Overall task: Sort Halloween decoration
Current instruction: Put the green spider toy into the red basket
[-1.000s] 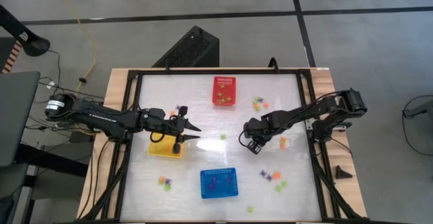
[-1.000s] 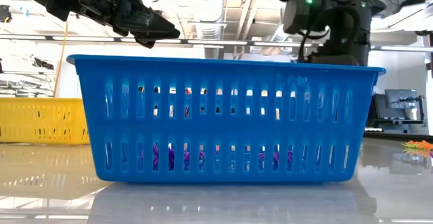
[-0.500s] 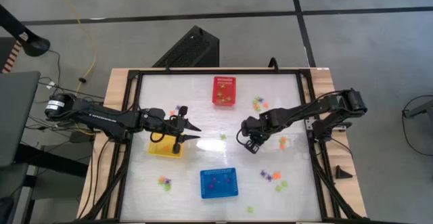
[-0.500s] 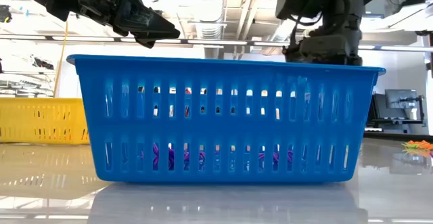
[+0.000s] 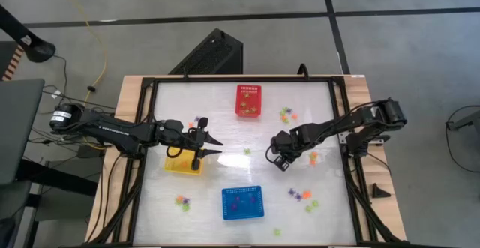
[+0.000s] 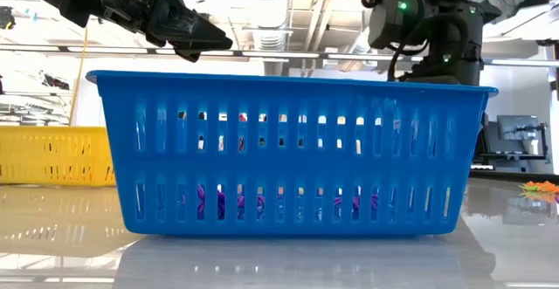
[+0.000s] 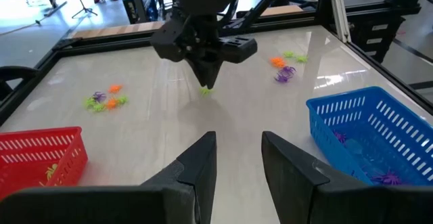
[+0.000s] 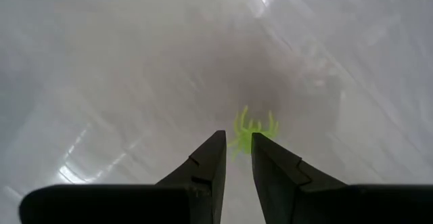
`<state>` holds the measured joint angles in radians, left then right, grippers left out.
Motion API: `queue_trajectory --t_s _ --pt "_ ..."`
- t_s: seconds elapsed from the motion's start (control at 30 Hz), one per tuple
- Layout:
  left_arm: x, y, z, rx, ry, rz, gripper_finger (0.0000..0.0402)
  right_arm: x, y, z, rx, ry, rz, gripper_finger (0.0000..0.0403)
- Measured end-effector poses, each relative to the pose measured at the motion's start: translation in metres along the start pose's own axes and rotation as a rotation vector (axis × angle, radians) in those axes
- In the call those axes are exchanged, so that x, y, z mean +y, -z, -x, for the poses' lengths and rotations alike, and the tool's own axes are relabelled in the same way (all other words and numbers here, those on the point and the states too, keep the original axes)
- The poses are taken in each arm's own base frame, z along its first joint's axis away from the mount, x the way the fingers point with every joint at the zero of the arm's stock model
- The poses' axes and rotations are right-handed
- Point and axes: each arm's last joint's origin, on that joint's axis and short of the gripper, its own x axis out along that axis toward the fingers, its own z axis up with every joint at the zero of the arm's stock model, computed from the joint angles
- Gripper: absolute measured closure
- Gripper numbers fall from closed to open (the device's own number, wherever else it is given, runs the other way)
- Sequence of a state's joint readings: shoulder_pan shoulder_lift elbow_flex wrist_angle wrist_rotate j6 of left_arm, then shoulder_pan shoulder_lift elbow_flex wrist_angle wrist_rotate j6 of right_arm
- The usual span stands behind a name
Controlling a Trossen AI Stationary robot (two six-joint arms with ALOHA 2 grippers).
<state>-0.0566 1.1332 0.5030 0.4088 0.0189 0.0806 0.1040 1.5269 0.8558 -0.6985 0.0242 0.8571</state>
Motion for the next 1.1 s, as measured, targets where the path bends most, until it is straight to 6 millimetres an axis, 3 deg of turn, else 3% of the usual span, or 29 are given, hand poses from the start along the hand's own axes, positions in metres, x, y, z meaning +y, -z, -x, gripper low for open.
queue_trajectory --t_s 0.83,0.97,1.1 --pt "0.0 0.0 0.0 0.0 0.0 0.002 0.0294 -0.0003 -0.0009 -0.0001 -0.026 0.016 -0.015 0.0298" --pt "0.0 0.0 0.0 0.0 0.0 0.002 0.0294 -0.0003 -0.0009 -0.0002 -0.027 0.015 -0.034 0.0266" --pt "0.0 0.0 0.0 0.0 0.0 0.002 0.0294 -0.0003 -0.0009 -0.0001 -0.026 0.015 -0.041 0.0197"
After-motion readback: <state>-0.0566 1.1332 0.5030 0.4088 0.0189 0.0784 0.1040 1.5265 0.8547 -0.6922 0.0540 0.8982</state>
